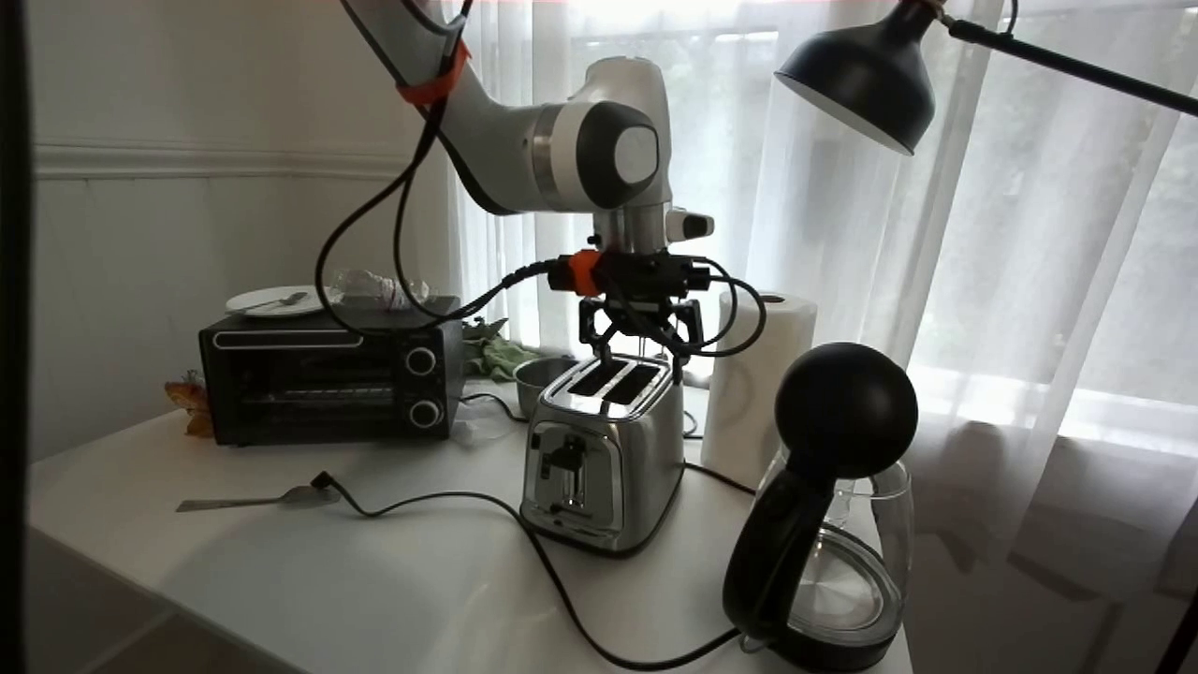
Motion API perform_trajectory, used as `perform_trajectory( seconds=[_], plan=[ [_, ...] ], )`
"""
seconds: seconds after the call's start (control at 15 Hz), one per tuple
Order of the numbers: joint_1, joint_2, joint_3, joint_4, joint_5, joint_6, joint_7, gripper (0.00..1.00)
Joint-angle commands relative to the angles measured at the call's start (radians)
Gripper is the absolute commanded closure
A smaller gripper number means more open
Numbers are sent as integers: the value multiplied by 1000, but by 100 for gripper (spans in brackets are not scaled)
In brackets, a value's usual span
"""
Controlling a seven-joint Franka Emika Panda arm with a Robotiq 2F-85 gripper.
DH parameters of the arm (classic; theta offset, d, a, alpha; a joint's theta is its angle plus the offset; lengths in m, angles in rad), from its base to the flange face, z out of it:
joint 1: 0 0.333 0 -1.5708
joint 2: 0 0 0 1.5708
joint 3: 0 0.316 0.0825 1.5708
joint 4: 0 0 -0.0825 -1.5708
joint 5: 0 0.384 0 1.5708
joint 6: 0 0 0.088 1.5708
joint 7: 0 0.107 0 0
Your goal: Slide the toaster to the left of the table
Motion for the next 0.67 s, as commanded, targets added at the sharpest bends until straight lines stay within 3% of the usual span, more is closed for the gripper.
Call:
perform_trajectory(
  seconds=[0.0,0.13,0.33,0.47,0.6],
  plan=[
    [-24,43,7,47,46,-13,-48,23],
    [-31,58,8,59,55,-16,-57,39],
    [-38,79,11,76,65,-20,-66,43],
    [-41,90,13,84,67,-24,-74,38],
    [-42,100,15,92,67,-29,-80,40]
  ],
)
